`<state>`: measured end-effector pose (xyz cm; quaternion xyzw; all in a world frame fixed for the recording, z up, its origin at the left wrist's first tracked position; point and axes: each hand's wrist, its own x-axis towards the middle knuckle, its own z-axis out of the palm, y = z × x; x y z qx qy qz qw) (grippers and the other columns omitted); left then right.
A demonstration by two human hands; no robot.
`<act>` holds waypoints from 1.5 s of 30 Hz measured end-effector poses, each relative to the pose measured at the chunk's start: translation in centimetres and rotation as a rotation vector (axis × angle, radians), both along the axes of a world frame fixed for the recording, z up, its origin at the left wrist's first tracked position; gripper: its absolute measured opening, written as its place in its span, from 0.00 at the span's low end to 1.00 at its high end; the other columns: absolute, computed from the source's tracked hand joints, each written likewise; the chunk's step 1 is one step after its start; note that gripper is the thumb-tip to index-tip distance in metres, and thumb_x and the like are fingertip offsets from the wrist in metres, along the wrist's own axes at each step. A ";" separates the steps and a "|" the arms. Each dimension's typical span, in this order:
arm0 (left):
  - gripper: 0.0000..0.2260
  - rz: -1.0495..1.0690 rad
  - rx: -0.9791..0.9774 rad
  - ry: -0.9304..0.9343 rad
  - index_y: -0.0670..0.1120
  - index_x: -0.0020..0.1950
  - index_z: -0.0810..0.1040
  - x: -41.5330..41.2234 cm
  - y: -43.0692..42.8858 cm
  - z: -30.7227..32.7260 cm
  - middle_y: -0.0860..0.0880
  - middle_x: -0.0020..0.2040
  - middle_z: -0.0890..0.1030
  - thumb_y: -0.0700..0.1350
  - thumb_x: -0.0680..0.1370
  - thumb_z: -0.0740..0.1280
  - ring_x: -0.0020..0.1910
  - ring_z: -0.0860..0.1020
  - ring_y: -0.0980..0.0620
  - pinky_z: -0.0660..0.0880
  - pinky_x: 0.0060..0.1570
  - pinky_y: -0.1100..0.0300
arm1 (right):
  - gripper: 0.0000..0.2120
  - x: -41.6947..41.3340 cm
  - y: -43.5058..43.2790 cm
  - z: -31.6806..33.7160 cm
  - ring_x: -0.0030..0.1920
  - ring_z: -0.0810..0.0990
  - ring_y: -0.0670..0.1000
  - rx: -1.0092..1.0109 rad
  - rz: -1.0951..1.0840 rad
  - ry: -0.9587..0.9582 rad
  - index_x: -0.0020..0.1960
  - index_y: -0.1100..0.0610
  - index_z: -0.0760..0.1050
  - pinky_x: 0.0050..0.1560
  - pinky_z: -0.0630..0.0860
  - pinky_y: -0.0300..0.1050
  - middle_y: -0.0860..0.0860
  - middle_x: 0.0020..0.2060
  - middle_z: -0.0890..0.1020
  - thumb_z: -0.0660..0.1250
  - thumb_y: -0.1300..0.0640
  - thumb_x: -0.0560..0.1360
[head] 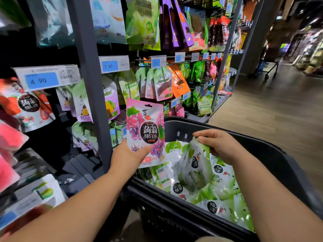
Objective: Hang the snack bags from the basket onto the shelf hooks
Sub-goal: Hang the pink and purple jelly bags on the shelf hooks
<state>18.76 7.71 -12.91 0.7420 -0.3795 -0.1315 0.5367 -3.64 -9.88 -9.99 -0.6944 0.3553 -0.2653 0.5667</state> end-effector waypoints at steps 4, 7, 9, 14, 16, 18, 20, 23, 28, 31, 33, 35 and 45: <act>0.18 0.005 0.002 0.011 0.50 0.59 0.79 0.1 0.0 -0.1 0.55 0.49 0.83 0.52 0.72 0.76 0.45 0.78 0.59 0.68 0.39 0.71 | 0.12 -0.5 -0.1 0.3 0.47 0.75 0.57 0.026 -0.065 -0.018 0.43 0.49 0.87 0.55 0.72 0.53 0.59 0.44 0.83 0.68 0.62 0.78; 0.18 -0.003 -0.003 0.016 0.50 0.59 0.79 0.0 0.0 -0.1 0.55 0.50 0.83 0.51 0.72 0.76 0.47 0.78 0.57 0.69 0.40 0.69 | 0.11 -1.0 -0.2 0.5 0.45 0.75 0.57 0.040 -0.077 -0.043 0.43 0.51 0.87 0.53 0.72 0.52 0.55 0.39 0.84 0.68 0.62 0.78; 0.17 -0.008 -0.001 0.016 0.51 0.59 0.79 0.0 0.0 -0.1 0.56 0.49 0.82 0.51 0.72 0.76 0.45 0.78 0.60 0.68 0.39 0.71 | 0.10 -1.2 -0.3 0.7 0.40 0.76 0.55 0.059 -0.105 -0.092 0.44 0.55 0.86 0.48 0.73 0.46 0.53 0.35 0.84 0.67 0.62 0.78; 0.15 -0.014 -0.002 0.016 0.54 0.57 0.78 -0.2 0.2 0.1 0.59 0.47 0.81 0.51 0.72 0.75 0.44 0.77 0.62 0.68 0.39 0.71 | 0.08 -1.1 -0.7 0.5 0.35 0.84 0.48 0.090 -0.152 -0.156 0.54 0.61 0.82 0.38 0.80 0.36 0.54 0.39 0.86 0.66 0.68 0.77; 0.14 -0.021 -0.003 0.012 0.55 0.55 0.77 -0.3 0.2 0.1 0.60 0.46 0.80 0.51 0.72 0.75 0.44 0.77 0.62 0.68 0.39 0.72 | 0.11 -0.8 -0.6 0.2 0.39 0.85 0.49 0.072 -0.164 -0.109 0.56 0.59 0.81 0.41 0.81 0.36 0.54 0.42 0.86 0.69 0.69 0.75; 0.14 -0.029 -0.004 0.005 0.55 0.55 0.77 -0.3 0.2 0.2 0.62 0.45 0.79 0.51 0.72 0.75 0.44 0.75 0.67 0.67 0.38 0.73 | 0.16 -0.4 -0.4 0.0 0.37 0.83 0.45 0.028 -0.174 -0.066 0.58 0.57 0.81 0.37 0.78 0.33 0.53 0.42 0.85 0.72 0.68 0.72; 0.14 -0.032 -0.002 -0.001 0.55 0.55 0.76 -0.3 0.2 0.1 0.62 0.45 0.79 0.51 0.72 0.75 0.44 0.74 0.68 0.67 0.38 0.73 | 0.18 -0.2 -0.2 0.1 0.36 0.82 0.42 -0.053 -0.195 0.009 0.57 0.53 0.81 0.35 0.74 0.31 0.50 0.42 0.85 0.76 0.66 0.70; 0.14 -0.031 0.007 -0.001 0.55 0.55 0.76 -0.3 0.2 0.1 0.62 0.45 0.79 0.51 0.72 0.75 0.44 0.75 0.66 0.67 0.38 0.74 | 0.13 0.2 -0.2 -0.1 0.39 0.80 0.41 -0.248 -0.280 0.190 0.52 0.49 0.82 0.34 0.70 0.29 0.46 0.40 0.84 0.78 0.60 0.69; 0.16 -0.022 0.031 0.003 0.51 0.57 0.78 -0.2 0.0 -0.1 0.58 0.47 0.81 0.52 0.72 0.76 0.44 0.75 0.66 0.68 0.38 0.71 | 0.09 0.7 -0.2 -0.6 0.38 0.77 0.48 -0.500 -0.450 0.262 0.35 0.47 0.79 0.35 0.70 0.40 0.47 0.35 0.81 0.78 0.48 0.68; 0.17 -0.022 0.033 -0.001 0.51 0.58 0.78 -0.1 0.0 -0.3 0.58 0.47 0.81 0.52 0.71 0.76 0.44 0.75 0.66 0.68 0.38 0.71 | 0.14 0.7 -0.6 -0.9 0.48 0.70 0.50 -0.615 -0.497 0.244 0.30 0.48 0.76 0.45 0.67 0.44 0.47 0.40 0.75 0.80 0.47 0.66; 0.17 -0.022 0.037 -0.005 0.51 0.58 0.78 -0.1 -0.1 -0.3 0.58 0.47 0.81 0.53 0.71 0.76 0.44 0.75 0.66 0.67 0.37 0.71 | 0.14 0.7 -0.6 -1.1 0.44 0.74 0.50 -0.484 -0.441 0.162 0.32 0.51 0.76 0.41 0.70 0.45 0.49 0.39 0.77 0.79 0.49 0.67; 0.18 -0.020 0.042 -0.013 0.51 0.58 0.78 -0.1 -0.2 -0.3 0.58 0.48 0.81 0.53 0.71 0.76 0.44 0.75 0.66 0.67 0.38 0.71 | 0.11 0.7 -0.6 -1.6 0.39 0.78 0.51 -0.285 -0.361 0.073 0.38 0.52 0.77 0.36 0.72 0.44 0.50 0.37 0.81 0.78 0.51 0.69; 0.19 -0.029 0.049 -0.019 0.52 0.58 0.78 0.0 -0.3 -0.4 0.56 0.49 0.82 0.54 0.71 0.76 0.45 0.76 0.65 0.68 0.39 0.71 | 0.11 -1.2 -2.0 -4.6 0.51 0.83 0.51 -0.038 -0.095 0.187 0.52 0.51 0.82 0.44 0.76 0.44 0.50 0.48 0.86 0.77 0.57 0.70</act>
